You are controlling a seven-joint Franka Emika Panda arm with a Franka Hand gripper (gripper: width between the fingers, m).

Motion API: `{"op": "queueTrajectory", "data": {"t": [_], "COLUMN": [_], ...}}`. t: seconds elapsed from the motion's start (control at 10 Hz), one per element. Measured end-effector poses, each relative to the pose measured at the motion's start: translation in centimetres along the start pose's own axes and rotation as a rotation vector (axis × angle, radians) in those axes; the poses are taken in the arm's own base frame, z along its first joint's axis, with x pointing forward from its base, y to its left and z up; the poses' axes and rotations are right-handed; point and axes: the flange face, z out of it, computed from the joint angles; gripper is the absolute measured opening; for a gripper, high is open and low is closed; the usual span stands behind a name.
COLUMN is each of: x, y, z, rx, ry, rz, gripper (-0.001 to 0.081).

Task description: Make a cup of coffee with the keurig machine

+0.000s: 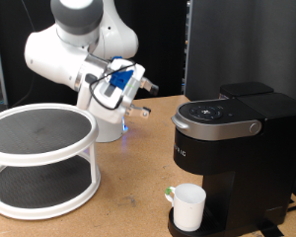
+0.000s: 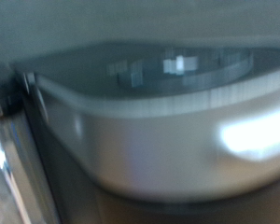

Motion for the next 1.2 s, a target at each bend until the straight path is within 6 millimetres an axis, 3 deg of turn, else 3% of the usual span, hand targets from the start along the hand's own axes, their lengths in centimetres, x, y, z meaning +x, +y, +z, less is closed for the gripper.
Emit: {"op": "queueTrajectory", "data": {"t": [0.6, 0.8, 1.0, 1.2], "x": [4.3, 4.7, 4.7, 5.5], "y": [-6.4, -7.8, -7.8, -9.0], "z": [-4.0, -5.1, -4.9, -3.8], "rx": [0.009, 0.009, -0.004, -0.085], "ry": [0.022, 0.001, 0.002, -0.071], "rz": [-0.015, -0.012, -0.023, -0.168], "gripper": [0.0807, 0.0807, 0.0807, 0.0807]}}
